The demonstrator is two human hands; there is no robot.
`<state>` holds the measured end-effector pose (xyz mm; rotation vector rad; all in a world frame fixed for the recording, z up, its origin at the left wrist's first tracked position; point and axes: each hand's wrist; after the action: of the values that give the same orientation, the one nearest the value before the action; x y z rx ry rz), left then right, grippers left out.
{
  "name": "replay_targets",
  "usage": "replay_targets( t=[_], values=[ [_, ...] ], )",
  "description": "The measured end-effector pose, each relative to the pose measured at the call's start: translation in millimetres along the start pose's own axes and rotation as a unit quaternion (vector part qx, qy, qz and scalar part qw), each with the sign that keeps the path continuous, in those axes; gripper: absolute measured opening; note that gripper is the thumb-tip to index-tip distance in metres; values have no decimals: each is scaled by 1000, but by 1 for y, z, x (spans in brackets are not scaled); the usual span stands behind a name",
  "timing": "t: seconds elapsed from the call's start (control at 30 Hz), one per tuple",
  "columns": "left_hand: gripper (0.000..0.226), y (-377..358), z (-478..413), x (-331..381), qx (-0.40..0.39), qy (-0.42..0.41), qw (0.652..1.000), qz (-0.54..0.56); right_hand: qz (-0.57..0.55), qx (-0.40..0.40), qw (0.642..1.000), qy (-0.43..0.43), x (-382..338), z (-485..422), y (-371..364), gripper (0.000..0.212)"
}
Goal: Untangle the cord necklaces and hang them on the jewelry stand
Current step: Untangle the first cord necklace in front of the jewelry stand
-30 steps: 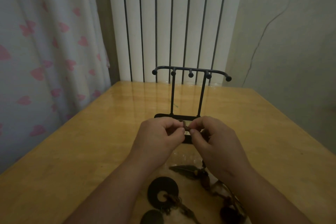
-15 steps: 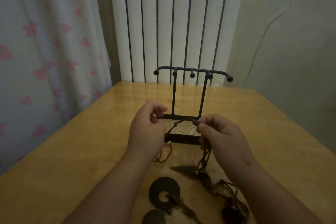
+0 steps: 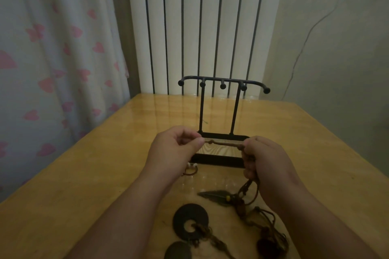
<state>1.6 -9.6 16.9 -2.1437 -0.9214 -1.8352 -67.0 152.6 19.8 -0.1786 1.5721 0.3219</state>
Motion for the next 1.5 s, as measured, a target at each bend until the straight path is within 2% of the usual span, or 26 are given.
replay_targets(
  t=[0.13, 0.27, 0.33, 0.4, 0.5, 0.57, 0.73, 0.9, 1.1, 1.2, 1.27, 1.37, 1.5],
  values=[
    [15, -1, 1, -1, -22, 10, 999, -24, 32, 25, 999, -10, 1, -5, 2, 19],
    [20, -4, 3, 1, -24, -10, 999, -36, 66, 2, 996, -63, 0, -10, -4, 17],
    [19, -7, 4, 2, -25, -21, 999, -38, 124, -17, 992, 20, 3, -6, -7, 18],
    [20, -8, 5, 2, -25, -29, 999, -35, 135, -49, 985, 93, 2, 4, -7, 17],
    [20, -8, 5, 3, -25, -35, 999, -28, 160, -93, 974, 134, 2, 8, -8, 11],
    [20, -7, 6, 3, -31, -36, 998, -31, 201, -91, 961, 164, 4, 8, -9, 15],
    [17, -8, 7, 4, -21, -41, 998, -42, 195, -74, 958, 198, 2, 11, -9, 13],
    [18, -8, 7, 4, -32, -39, 998, -43, 272, -57, 938, 207, 6, 10, -14, 19],
    [18, -10, 7, 3, -8, -53, 997, -56, 192, -30, 961, 198, 7, 7, -10, 15],
    [21, -9, 6, 5, 50, -81, 991, -92, 180, -14, 966, 186, 7, 7, -11, 6],
    [16, -6, 7, 7, 70, -97, 990, -78, 182, -4, 966, 183, 7, 6, -10, 2],
    [11, -4, 8, 5, 38, -97, 994, -22, 185, -4, 965, 187, 8, 6, -9, 2],
    [12, -5, 9, 5, -20, -93, 995, -33, 198, -11, 960, 197, 10, 6, -10, 6]
  ],
)
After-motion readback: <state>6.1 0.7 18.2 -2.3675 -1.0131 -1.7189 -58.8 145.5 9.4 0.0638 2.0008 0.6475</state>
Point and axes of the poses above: each hand's wrist, its own z-axis away from the middle knuckle, its own y-axis out of the back of the hand, x = y × z, and after that the axes turned 1 degree about -x, right-handed
